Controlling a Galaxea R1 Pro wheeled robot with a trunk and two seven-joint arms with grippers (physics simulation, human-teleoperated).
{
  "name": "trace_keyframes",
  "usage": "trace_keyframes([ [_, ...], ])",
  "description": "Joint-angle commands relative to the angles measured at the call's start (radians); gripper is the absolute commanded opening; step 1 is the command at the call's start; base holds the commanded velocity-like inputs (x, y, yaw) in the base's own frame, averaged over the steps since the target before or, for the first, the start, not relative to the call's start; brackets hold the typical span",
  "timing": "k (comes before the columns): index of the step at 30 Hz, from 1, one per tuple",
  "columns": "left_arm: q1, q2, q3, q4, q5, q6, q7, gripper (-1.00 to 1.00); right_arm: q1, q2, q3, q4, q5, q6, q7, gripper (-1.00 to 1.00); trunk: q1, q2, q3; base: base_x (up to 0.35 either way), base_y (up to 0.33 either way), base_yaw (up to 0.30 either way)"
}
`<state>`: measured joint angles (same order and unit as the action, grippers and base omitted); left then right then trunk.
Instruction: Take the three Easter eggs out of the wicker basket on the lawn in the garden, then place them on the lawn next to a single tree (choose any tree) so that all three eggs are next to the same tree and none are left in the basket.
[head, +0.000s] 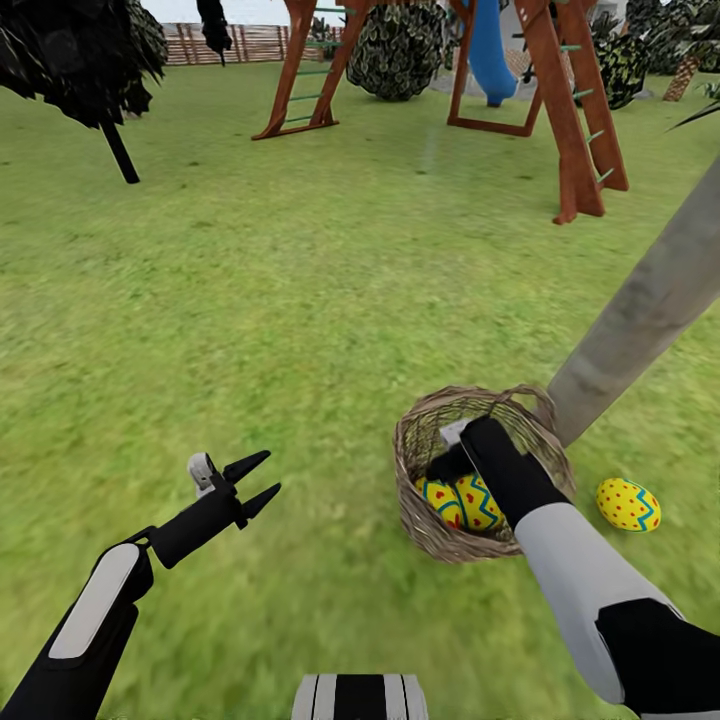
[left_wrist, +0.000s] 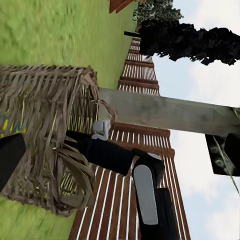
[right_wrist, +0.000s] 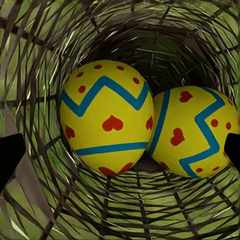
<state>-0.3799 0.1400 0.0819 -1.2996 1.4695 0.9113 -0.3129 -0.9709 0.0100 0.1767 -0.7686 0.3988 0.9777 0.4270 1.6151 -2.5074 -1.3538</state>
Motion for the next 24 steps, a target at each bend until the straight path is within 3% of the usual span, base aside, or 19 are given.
trace_keyframes([
  [1, -0.001, -0.001, 0.001, 0.0, -0.003, 0.005, -0.005, 1.0, -0.001, -0.001, 0.004, -0.017, 0.011, 0.003, 0.008, 1.0, 0.0, -0.001, -0.005, 0.0, 0.0, 0.0],
  [24, -0.001, -0.003, 0.001, 0.0, -0.003, 0.005, -0.004, 1.0, 0.0, -0.015, 0.012, -0.062, 0.009, -0.042, 0.01, 1.0, 0.011, -0.006, -0.094, 0.0, 0.0, 0.0],
])
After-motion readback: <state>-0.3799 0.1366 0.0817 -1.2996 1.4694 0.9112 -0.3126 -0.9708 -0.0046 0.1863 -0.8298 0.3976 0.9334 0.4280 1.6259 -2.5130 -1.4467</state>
